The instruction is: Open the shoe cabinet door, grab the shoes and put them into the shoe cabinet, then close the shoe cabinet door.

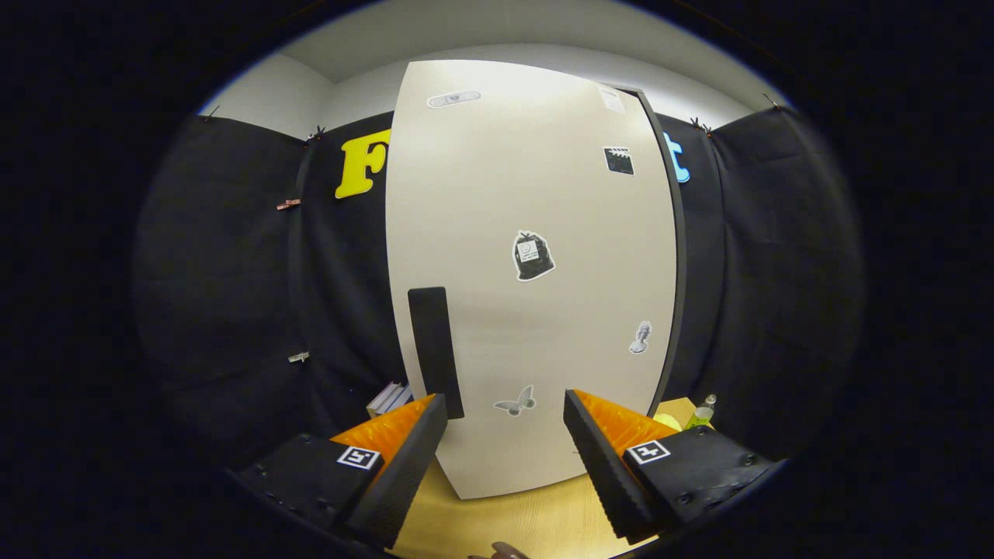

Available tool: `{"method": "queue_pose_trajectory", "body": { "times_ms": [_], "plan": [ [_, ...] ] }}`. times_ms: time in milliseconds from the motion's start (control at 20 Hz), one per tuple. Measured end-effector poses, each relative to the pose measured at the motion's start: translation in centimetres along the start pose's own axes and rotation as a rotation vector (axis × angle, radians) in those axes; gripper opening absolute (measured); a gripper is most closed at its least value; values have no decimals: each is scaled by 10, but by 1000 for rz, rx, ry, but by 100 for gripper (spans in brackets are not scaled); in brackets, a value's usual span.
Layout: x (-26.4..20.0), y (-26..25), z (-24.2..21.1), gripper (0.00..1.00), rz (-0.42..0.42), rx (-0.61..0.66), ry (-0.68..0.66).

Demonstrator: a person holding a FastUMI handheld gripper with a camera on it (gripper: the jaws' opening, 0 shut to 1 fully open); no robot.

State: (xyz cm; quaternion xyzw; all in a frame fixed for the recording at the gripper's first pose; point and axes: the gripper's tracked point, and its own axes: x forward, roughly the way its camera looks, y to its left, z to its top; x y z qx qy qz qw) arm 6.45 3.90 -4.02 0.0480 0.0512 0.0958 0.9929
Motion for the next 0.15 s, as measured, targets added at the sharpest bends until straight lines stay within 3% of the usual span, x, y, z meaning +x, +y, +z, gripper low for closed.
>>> {"method": "queue_pose_trajectory", "body": {
  "times_ms": [150],
  "plan": [
    [1, -6, 1, 99, -16, -13, -4]
  ]
}}
